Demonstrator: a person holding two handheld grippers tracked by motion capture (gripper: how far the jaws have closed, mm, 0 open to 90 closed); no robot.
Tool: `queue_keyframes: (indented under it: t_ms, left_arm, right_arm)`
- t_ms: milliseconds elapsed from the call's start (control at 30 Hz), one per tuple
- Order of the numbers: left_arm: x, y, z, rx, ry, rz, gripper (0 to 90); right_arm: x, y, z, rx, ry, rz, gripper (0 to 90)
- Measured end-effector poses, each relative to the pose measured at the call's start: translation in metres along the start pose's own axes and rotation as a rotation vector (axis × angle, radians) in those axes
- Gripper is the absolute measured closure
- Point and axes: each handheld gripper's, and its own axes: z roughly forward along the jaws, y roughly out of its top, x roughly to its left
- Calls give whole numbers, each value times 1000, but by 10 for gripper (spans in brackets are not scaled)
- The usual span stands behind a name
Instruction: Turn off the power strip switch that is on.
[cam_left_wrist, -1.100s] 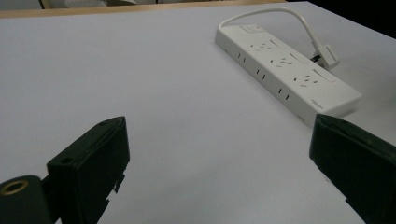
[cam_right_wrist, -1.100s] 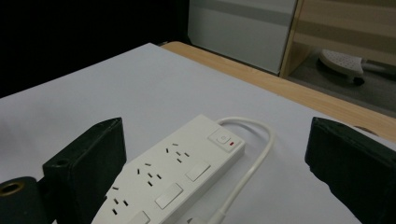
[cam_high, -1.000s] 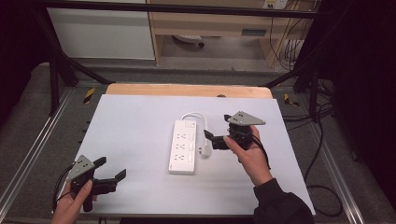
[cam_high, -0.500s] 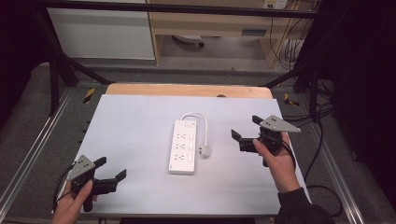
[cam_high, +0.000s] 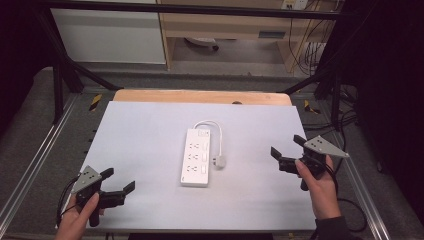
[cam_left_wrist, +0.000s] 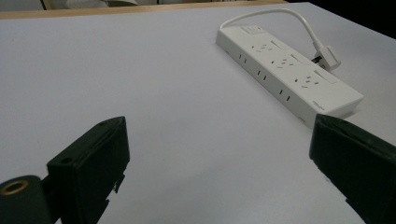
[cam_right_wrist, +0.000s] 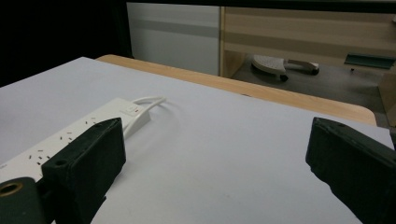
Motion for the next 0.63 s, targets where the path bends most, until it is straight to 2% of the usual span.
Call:
queue_keyframes:
  t_ms: [167, 367, 500, 567, 633]
  left_arm:
    - [0, 0, 1, 1, 0, -1, 49]
    - [0, 0, 0, 0, -1, 1, 49]
    - [0, 0, 0, -2, -3, 4, 49]
    - [0, 0, 0, -5, -4, 4, 49]
    - [-1, 0, 0, -4, -5, 9, 49]
  right_arm:
    - [-8, -23, -4, 22, -26, 35, 55]
    - [-9, -57, 5, 86, -30, 71, 55]
    - [-7, -68, 11, 136, -27, 52, 52]
    - [-6, -72, 14, 151, -25, 61, 50]
    - [-4, -76, 19, 198, -29, 62, 46]
